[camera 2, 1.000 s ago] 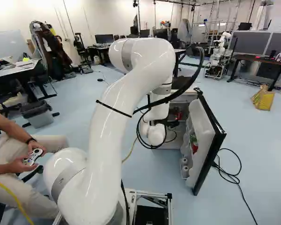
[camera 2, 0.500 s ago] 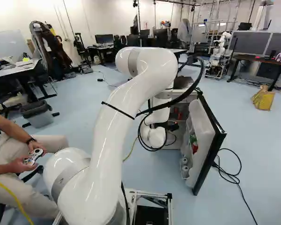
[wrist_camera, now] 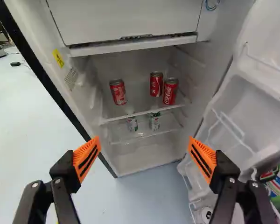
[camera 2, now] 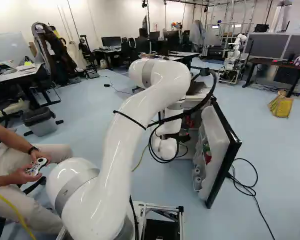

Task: Grab a drink from the fridge

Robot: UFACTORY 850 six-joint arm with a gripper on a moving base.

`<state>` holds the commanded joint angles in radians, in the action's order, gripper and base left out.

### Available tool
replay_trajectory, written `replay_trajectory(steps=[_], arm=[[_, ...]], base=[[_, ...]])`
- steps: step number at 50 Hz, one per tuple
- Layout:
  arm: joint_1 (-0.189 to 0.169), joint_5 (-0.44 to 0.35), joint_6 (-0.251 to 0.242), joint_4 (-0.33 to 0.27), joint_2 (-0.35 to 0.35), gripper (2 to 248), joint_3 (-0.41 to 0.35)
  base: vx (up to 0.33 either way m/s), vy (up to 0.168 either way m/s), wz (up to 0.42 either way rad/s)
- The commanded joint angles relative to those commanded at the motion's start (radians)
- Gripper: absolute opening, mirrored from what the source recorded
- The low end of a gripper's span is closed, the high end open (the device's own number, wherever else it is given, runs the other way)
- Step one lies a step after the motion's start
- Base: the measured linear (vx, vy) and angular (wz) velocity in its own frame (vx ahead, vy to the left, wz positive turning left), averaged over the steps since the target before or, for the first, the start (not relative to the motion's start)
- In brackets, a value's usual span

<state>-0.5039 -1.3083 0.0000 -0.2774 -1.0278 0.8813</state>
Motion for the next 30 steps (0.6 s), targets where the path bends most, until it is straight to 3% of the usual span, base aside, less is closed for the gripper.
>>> replay_trajectory(steps=[30], arm=[[0.019,0.038,0.0,0.0,-0.123,247,0.129]], base=[[0.0,0.0,0.0]])
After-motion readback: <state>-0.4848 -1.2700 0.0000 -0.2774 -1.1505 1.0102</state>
